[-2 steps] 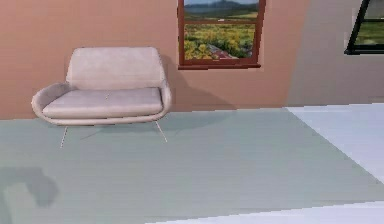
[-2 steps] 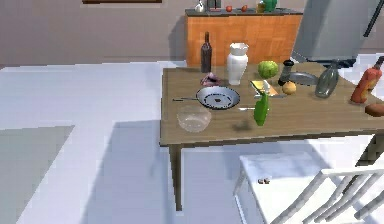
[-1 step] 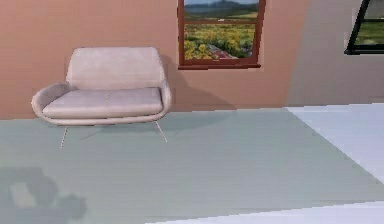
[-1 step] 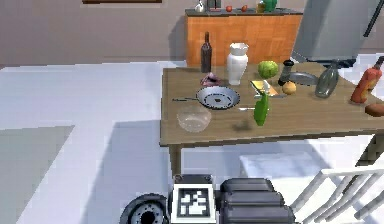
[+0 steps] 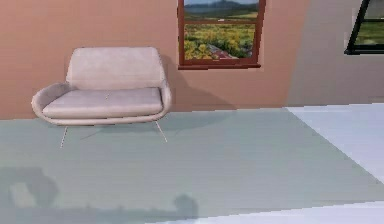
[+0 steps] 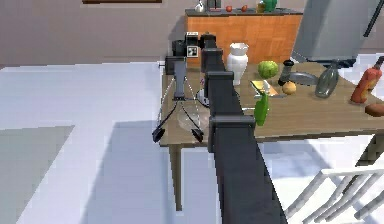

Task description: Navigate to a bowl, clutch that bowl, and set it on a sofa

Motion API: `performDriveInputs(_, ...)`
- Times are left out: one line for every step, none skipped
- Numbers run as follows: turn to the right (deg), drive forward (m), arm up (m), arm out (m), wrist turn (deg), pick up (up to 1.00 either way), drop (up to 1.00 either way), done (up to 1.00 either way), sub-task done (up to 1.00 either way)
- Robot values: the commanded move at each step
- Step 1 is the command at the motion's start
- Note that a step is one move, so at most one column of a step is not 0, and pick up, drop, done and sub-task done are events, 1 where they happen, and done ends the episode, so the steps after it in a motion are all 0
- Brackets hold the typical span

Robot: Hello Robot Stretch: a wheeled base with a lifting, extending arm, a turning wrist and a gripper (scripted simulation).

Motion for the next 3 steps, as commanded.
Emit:
performDriveInputs(0.0, 0.00, 0.00, 0.00, 45.0, 0.00, 0.00, 0.00, 0.00)
performDriveInputs(0.0, 0.00, 0.00, 0.00, 45.0, 0.00, 0.00, 0.00, 0.00)
performDriveInputs(0.0, 0.00, 0.00, 0.00, 45.0, 0.00, 0.00, 0.00, 0.00)
